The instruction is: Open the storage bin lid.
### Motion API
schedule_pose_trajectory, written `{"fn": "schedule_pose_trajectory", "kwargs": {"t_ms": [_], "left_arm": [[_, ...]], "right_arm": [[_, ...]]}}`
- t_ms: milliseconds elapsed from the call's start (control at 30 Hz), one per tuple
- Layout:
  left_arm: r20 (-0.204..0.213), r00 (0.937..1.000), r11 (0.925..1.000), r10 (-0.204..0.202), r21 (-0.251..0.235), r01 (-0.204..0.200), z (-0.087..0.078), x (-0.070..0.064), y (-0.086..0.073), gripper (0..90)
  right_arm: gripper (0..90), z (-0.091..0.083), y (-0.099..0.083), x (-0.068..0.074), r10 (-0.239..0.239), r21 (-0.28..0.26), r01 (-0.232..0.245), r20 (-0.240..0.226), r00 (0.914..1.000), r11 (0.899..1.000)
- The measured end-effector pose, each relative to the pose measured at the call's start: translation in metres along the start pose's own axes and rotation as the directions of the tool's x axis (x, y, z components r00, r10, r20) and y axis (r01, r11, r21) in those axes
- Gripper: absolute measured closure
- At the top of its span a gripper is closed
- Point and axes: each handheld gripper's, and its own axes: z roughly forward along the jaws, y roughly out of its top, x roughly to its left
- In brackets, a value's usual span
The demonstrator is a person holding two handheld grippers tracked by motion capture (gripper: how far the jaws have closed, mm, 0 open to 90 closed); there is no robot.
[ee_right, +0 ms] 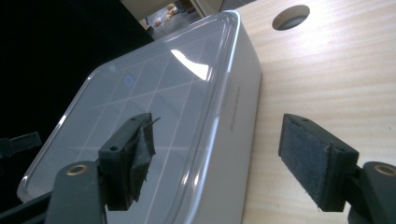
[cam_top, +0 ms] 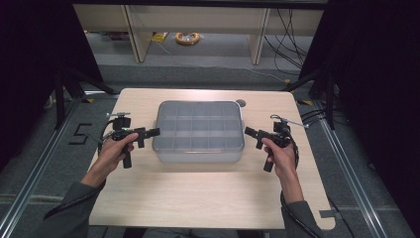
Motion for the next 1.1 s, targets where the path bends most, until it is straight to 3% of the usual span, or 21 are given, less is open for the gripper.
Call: {"fn": "schedule_pose_trajectory", "kwargs": {"t_ms": [33,67,100,133,167,200,233,367,467,500,533,567,700,733,833,867,967,1000,1033,1067,1100], "left_arm": [[0.002,0.9999,0.9999,-0.013,0.001,0.013,0.002,0.004,0.002,18.2],[0.003,0.9995,0.9994,-0.032,-0.011,0.032,0.004,0.007,0.004,20.8],[-0.004,0.9989,0.9989,-0.047,-0.002,0.047,0.008,0.012,0.007,22.8],[-0.004,0.9989,0.9989,-0.047,-0.002,0.047,0.008,0.012,0.007,23.1],[-0.003,0.9985,0.9985,-0.055,-0.004,0.055,0.008,0.014,0.008,23.5],[-0.006,0.9982,0.9982,-0.059,-0.013,0.059,0.008,0.015,0.009,23.5],[-0.006,0.9983,0.9983,-0.057,-0.011,0.057,0.009,0.015,0.010,23.8],[-0.007,0.9973,0.9972,-0.074,-0.010,0.074,0.012,0.018,0.012,27.3],[-0.018,0.9964,0.9965,-0.083,-0.008,0.083,0.015,0.022,0.014,30.2],[-0.018,0.9956,0.9957,-0.092,-0.011,0.092,0.017,0.023,0.014,30.5],[-0.018,0.9956,0.9957,-0.092,-0.011,0.092,0.017,0.023,0.014,31.3],[-0.021,0.9967,0.9969,-0.078,0.002,0.078,0.017,0.025,0.015,31.3],[-0.005,0.9932,0.9932,-0.117,-0.001,0.117,0.024,0.027,0.015,33.3],[0.001,0.9938,0.9937,-0.111,0.014,0.111,0.026,0.027,0.015,34.4],[-0.005,0.9949,0.9947,-0.101,0.019,0.101,0.030,0.026,0.015,38.1],[-0.003,0.9950,0.9948,-0.100,0.019,0.100,0.032,0.024,0.015,40.1],[-0.007,0.9955,0.9951,-0.095,0.025,0.095,0.034,0.023,0.016,43.1],[-0.009,0.9939,0.9938,-0.110,0.013,0.110,0.036,0.022,0.015,43.1],[-0.003,0.9947,0.9945,-0.102,0.021,0.102,0.036,0.022,0.015,44.8],[0.007,0.9958,0.9950,-0.092,0.039,0.091,0.038,0.021,0.015,46.2],[0.007,0.9957,0.9950,-0.093,0.037,0.092,0.040,0.021,0.015,46.8]], "right_arm": [[28.1,0.000,0.000,0.000,0.000,0.000,0.000,0.000,1.0000,1.000],[29.1,0.004,0.004,-0.006,-0.070,-0.021,0.070,-0.006,0.9975,0.997],[31.3,0.009,0.007,-0.002,0.000,-0.012,0.000,-0.023,0.9997,1.000],[31.3,0.009,0.007,-0.002,0.000,-0.012,0.000,-0.023,0.9997,1.000],[32.2,0.016,0.011,-0.005,-0.060,-0.020,0.059,-0.022,0.9980,0.998],[32.2,0.016,0.011,-0.005,-0.060,-0.020,0.059,-0.022,0.9980,0.998],[32.2,0.018,0.011,-0.001,-0.010,-0.004,0.010,-0.012,0.9999,1.000],[34.5,0.028,0.013,-0.003,0.021,0.010,-0.021,0.001,0.9998,1.000],[38.0,0.036,0.012,-0.006,0.005,0.014,-0.005,-0.010,0.9999,1.000],[38.4,0.038,0.013,-0.010,-0.044,0.001,0.044,-0.015,0.9989,0.999],[38.4,0.038,0.013,-0.010,-0.044,0.001,0.044,-0.015,0.9989,0.999],[38.7,0.039,0.012,-0.006,0.017,0.020,-0.016,-0.019,0.9997,1.000],[40.5,0.046,0.012,-0.005,0.007,0.028,-0.007,-0.014,0.9999,1.000],[41.1,0.048,0.012,-0.005,-0.004,0.024,0.004,-0.015,0.9999,1.000],[42.2,0.049,0.011,-0.001,0.033,0.048,-0.033,-0.014,0.9993,0.998],[43.3,0.050,0.011,-0.005,0.005,0.031,-0.004,-0.028,0.9996,0.999],[43.6,0.051,0.010,-0.006,0.001,0.037,0.000,-0.016,0.9999,0.999],[44.1,0.051,0.009,-0.007,0.008,0.058,-0.007,-0.018,0.9998,0.998],[44.9,0.053,0.008,-0.006,0.057,0.067,-0.056,-0.018,0.9982,0.996],[47.0,0.056,0.007,-0.010,0.022,0.050,-0.020,-0.037,0.9991,0.999],[48.3,0.056,0.006,-0.009,0.026,0.044,-0.024,-0.032,0.9992,0.999]]}}
